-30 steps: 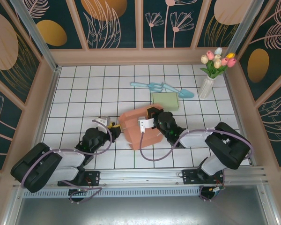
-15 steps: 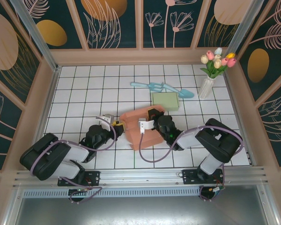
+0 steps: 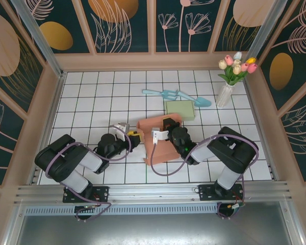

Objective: Fold the paper box

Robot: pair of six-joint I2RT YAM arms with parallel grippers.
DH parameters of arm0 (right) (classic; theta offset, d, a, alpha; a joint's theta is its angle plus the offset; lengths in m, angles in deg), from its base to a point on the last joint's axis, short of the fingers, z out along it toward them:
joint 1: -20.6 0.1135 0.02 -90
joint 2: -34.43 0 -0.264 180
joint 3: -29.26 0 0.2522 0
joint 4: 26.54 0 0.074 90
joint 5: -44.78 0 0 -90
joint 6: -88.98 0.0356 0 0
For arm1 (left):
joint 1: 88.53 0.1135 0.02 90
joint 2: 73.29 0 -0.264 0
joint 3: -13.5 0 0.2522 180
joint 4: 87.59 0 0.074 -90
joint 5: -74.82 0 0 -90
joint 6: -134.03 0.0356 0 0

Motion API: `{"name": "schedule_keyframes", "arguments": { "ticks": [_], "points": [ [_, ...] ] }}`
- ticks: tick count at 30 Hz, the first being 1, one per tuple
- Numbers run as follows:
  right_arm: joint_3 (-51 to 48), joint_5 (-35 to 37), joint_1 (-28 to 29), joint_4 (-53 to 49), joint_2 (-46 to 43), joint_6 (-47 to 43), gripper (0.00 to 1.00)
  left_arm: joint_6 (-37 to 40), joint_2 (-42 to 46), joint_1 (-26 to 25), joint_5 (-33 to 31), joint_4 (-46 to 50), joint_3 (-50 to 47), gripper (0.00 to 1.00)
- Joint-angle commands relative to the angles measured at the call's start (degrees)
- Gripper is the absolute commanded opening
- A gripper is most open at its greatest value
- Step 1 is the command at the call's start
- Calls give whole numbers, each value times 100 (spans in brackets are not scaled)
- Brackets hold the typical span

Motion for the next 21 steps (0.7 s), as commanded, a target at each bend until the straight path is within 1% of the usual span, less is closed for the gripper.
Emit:
{"name": "schedule_keyframes", "arguments": {
  "ticks": [1, 6, 11, 15, 21],
  "points": [
    [-108, -11, 106, 287, 147, -45, 0, -145, -107, -80, 243, -340, 173, 37],
    [-212, -80, 166, 353, 102, -30, 0, -173, -376, -110, 47, -219, 372, 36],
    [-214, -54, 211, 294, 121, -41, 0, -216, -626, -112, -319, -160, 481, 37],
    [-199, -75, 244, 230, 150, -23, 0, -271, -569, -114, -750, 36, 525, 43],
    [-165, -114, 269, 134, 149, 34, 0, -497, -760, -115, -817, -221, 594, 47]
  ]
}}
